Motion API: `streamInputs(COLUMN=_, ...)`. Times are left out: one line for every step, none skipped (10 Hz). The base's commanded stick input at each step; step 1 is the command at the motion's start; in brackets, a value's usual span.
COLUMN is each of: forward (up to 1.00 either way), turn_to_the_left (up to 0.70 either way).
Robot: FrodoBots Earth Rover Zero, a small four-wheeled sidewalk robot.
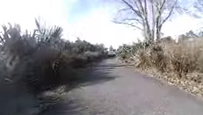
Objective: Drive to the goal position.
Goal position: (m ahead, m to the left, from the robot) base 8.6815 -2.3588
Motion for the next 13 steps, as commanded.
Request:
streamInputs(forward=0.45, turn_to_the_left=-0.27)
streamInputs(forward=0.45, turn_to_the_left=-0.27)
streamInputs(forward=0.45, turn_to_the_left=-0.27)
streamInputs(forward=0.45, turn_to_the_left=-0.27)
streamInputs(forward=0.45, turn_to_the_left=-0.27)
streamInputs(forward=0.45, turn_to_the_left=-0.27)
streamInputs(forward=0.45, turn_to_the_left=-0.24)
streamInputs(forward=0.45, turn_to_the_left=-0.15)
streamInputs(forward=0.45, turn_to_the_left=0.00)
streamInputs(forward=0.45, turn_to_the_left=0.00)
streamInputs(forward=0.45, turn_to_the_left=0.00)
streamInputs(forward=0.45, turn_to_the_left=0.00)
streamInputs(forward=0.45, turn_to_the_left=0.00)
